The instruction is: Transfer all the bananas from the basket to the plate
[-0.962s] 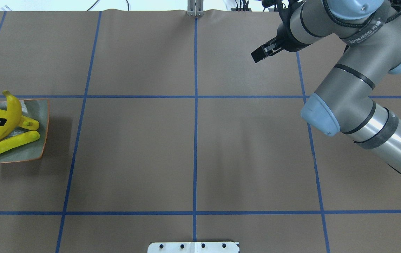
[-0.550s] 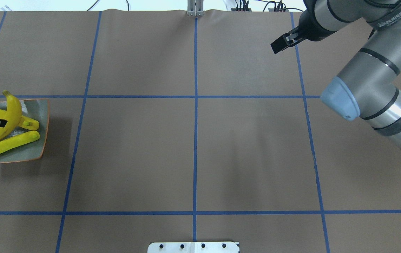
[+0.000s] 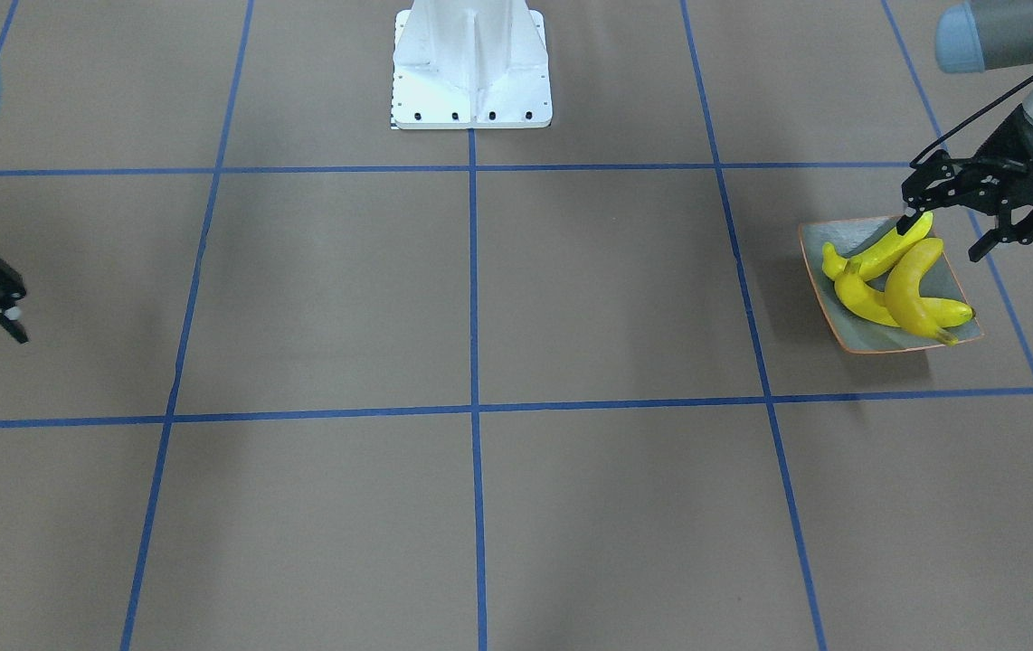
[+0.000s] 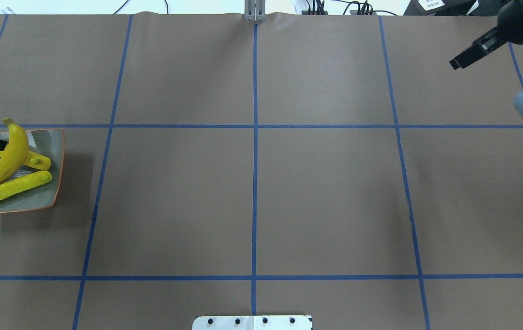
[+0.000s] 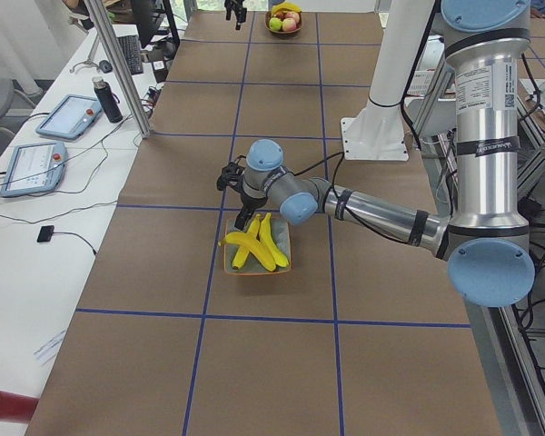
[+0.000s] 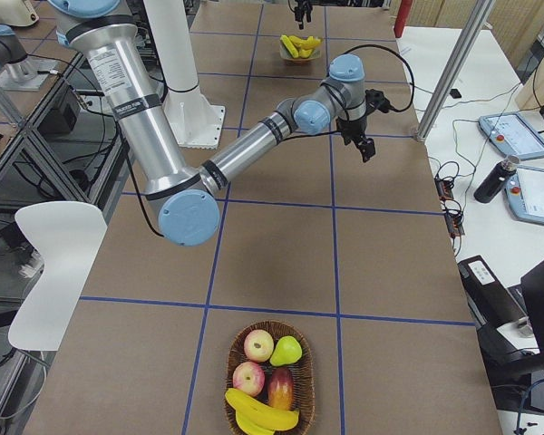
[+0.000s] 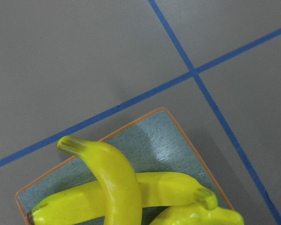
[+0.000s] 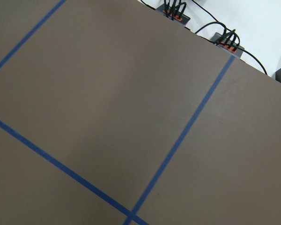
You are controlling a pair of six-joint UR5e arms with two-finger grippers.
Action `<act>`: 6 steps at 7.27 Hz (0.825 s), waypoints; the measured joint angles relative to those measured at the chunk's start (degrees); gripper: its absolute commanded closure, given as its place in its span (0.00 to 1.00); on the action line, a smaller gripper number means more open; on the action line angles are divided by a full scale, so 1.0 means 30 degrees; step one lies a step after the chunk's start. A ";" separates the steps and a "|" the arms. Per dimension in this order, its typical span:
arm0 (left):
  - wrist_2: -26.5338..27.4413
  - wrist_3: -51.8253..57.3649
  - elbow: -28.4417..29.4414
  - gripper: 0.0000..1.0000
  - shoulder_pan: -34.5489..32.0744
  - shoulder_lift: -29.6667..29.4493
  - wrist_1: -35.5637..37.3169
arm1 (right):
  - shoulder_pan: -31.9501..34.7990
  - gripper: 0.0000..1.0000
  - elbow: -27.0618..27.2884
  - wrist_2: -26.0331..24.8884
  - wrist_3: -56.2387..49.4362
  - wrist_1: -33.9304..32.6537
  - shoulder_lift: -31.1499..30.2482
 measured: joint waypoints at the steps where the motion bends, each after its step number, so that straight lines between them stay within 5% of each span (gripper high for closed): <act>1: 0.0002 -0.0024 -0.0001 0.00 -0.0012 -0.0036 -0.0006 | 0.1428 0.00 -0.0070 0.0598 -0.2235 -0.0032 -0.1397; 3: 0.0009 -0.0038 -0.0007 0.00 -0.0024 -0.0070 -0.0029 | 0.4230 0.00 -0.0923 0.1353 -0.6327 -0.0053 -0.3543; 6: 0.0010 -0.0040 -0.0061 0.00 -0.0024 -0.0156 -0.0086 | 0.8583 0.00 -0.6164 0.2857 -1.2867 -0.0034 -0.4001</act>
